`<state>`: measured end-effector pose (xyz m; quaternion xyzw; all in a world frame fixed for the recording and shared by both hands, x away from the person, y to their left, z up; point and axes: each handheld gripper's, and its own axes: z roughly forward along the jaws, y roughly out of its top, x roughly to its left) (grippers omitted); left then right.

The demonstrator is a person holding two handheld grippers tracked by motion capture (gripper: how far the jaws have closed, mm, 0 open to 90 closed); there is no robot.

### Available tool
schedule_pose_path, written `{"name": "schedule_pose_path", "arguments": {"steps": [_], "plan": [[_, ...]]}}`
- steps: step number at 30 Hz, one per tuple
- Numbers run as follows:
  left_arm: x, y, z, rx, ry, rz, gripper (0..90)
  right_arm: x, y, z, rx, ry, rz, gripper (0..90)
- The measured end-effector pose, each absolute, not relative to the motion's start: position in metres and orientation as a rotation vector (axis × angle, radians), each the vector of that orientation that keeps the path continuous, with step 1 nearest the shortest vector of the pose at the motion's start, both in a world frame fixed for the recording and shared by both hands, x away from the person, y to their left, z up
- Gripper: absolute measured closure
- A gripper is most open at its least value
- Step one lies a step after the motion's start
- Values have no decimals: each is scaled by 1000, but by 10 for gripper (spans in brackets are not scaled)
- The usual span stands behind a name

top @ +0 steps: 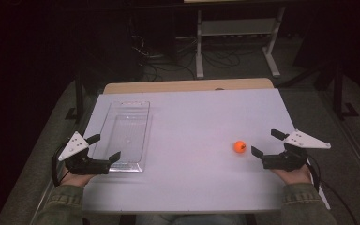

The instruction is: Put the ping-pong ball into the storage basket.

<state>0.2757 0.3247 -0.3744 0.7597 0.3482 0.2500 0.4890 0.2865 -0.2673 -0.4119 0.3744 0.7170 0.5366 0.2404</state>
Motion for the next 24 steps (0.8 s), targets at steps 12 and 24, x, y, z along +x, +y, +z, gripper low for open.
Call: {"name": "schedule_pose_path", "arguments": {"steps": [12, 24], "plan": [[287, 313, -364, 1929, 803, 590, 0, 284, -268, -412, 1021, 1955, 1464, 0], [301, 300, -351, 2014, 741, 577, 0, 284, -266, -413, 1010, 1978, 1452, 0]]}}
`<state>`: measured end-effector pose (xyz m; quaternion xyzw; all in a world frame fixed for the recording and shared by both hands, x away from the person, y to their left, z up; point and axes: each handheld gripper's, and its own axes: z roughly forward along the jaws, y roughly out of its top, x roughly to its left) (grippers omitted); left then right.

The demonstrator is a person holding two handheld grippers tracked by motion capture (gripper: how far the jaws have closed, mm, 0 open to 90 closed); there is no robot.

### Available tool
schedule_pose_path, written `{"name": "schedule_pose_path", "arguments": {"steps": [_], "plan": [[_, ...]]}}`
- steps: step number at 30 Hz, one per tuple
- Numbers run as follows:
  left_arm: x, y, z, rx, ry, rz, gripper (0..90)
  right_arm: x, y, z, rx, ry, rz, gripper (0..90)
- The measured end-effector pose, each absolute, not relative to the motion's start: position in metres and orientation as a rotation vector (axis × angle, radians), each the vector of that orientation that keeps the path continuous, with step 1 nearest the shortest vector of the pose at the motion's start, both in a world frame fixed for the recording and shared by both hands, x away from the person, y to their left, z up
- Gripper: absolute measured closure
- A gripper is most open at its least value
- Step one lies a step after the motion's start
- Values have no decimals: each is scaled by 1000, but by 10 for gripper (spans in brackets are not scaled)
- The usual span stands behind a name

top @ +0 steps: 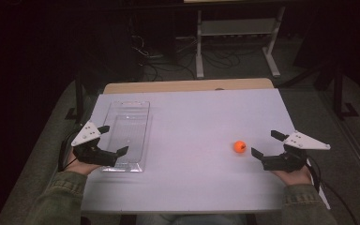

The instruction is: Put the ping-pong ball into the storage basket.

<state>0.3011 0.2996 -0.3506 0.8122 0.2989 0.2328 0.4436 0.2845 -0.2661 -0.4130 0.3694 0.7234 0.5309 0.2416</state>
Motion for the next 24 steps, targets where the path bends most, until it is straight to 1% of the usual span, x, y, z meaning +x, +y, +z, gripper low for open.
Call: {"name": "schedule_pose_path", "arguments": {"steps": [4, 24], "plan": [[305, 296, -345, 2019, 724, 594, 0, 284, -267, -413, 1011, 1976, 1452, 0], [321, 275, -330, 2093, 656, 551, 0, 285, -266, -413, 1007, 1986, 1453, 0]]}}
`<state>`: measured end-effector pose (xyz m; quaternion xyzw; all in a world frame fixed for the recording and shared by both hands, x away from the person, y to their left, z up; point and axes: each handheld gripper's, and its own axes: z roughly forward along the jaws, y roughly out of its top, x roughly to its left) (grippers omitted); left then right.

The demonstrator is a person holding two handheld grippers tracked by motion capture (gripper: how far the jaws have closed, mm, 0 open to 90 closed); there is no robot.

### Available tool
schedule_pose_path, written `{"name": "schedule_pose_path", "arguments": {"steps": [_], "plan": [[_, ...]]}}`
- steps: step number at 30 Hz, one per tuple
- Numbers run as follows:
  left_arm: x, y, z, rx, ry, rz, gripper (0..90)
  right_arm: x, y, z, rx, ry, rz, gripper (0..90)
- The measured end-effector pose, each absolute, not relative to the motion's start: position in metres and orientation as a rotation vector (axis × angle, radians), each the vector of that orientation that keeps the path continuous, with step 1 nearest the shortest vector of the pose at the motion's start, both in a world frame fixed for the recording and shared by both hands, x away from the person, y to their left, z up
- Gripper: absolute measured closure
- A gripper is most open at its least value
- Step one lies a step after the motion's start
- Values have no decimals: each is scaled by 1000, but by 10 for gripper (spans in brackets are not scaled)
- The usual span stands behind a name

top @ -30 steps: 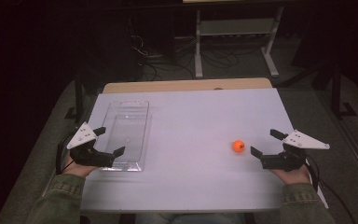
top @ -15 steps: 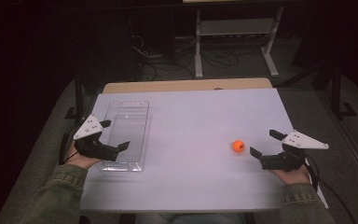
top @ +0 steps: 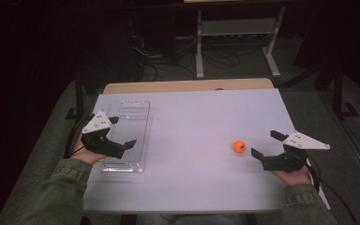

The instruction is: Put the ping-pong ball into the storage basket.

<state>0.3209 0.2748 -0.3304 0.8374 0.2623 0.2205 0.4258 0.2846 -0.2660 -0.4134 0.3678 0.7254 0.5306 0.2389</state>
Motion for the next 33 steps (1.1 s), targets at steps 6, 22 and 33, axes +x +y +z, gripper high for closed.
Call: {"name": "schedule_pose_path", "arguments": {"steps": [6, 22, 33], "plan": [[324, 265, -331, 2119, 628, 546, 0, 285, -266, -414, 1010, 1990, 1456, 0], [339, 236, -327, 2181, 568, 503, 0, 285, -265, -414, 1000, 2006, 1458, 0], [345, 224, -323, 2209, 534, 475, 0, 285, -264, -414, 998, 2011, 1456, 0]]}}
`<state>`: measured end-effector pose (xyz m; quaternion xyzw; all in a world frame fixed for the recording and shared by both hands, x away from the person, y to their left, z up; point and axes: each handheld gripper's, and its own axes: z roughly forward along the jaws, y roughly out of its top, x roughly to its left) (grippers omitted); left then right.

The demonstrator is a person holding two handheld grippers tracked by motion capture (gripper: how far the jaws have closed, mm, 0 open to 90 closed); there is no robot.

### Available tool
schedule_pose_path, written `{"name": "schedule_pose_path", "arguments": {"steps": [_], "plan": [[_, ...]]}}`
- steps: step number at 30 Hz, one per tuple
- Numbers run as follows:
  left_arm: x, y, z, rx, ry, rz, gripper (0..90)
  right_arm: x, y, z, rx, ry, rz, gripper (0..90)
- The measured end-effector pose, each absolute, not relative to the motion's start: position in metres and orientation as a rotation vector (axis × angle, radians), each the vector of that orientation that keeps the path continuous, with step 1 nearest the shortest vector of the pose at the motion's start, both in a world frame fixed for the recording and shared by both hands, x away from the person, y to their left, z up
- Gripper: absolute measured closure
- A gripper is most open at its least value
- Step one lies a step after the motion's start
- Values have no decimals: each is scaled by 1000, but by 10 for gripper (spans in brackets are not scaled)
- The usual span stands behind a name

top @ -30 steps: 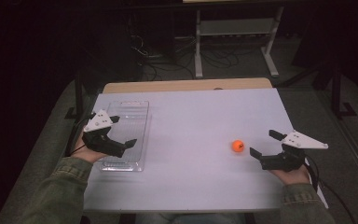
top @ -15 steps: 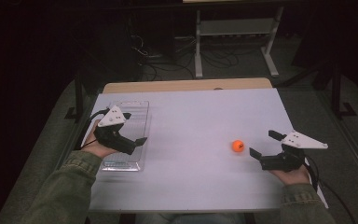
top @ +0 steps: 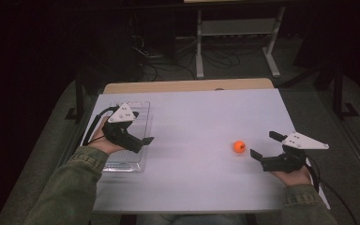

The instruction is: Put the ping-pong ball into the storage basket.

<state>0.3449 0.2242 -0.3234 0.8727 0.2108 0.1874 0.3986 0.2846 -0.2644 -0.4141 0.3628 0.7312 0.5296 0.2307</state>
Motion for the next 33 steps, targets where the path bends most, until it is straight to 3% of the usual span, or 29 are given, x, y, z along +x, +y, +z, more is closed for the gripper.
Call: {"name": "schedule_pose_path", "arguments": {"steps": [33], "plan": [[354, 174, -318, 2291, 378, 402, 0, 284, -263, -414, 988, 2021, 1473, 0]]}}
